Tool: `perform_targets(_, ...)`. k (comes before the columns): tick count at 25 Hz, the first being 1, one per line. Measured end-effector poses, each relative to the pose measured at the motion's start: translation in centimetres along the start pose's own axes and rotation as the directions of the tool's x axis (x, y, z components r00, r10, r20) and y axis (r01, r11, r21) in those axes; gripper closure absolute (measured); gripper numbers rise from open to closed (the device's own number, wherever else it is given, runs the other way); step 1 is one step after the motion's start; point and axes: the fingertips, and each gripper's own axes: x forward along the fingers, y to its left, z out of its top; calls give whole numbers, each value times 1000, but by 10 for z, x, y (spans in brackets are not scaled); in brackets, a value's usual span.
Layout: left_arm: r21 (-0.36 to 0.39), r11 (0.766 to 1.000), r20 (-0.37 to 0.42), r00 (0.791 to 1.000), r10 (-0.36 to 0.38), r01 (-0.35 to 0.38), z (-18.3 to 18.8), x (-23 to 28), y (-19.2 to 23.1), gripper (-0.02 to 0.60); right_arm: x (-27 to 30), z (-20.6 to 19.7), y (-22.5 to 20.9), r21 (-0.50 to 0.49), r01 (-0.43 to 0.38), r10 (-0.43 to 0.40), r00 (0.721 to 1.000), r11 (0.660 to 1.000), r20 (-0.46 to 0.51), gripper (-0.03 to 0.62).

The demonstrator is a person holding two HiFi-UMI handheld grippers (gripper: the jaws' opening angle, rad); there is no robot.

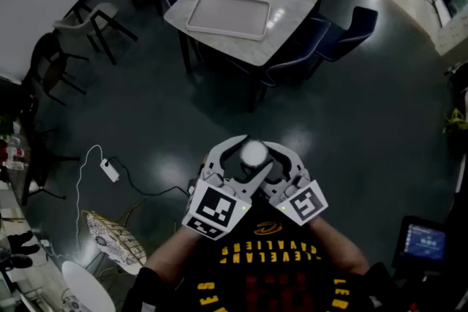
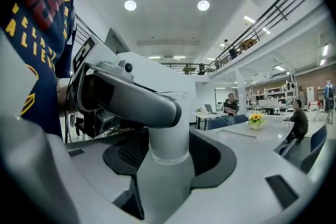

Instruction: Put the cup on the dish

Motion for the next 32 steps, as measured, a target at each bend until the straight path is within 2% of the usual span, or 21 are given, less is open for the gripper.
perform_targets(8, -25, 994, 13, 994, 107, -107, 3, 29, -13, 311, -20, -9, -21, 9, -58, 58, 998, 998, 22, 347)
perform_targets(15, -41, 987, 19, 988, 156, -155, 7, 40, 1, 311, -10, -8, -35, 7, -96, 96, 995, 995, 21, 349)
perform_targets(23, -44, 988, 25, 989, 146, -145, 0, 54, 45, 311, 30, -16, -57, 11, -85, 85, 996, 996, 2, 347)
perform_targets(32, -31, 996, 46, 995, 87, -85, 7, 57, 125, 311, 108, -4, -83, -1, -16, 16, 1000, 1000, -22, 349)
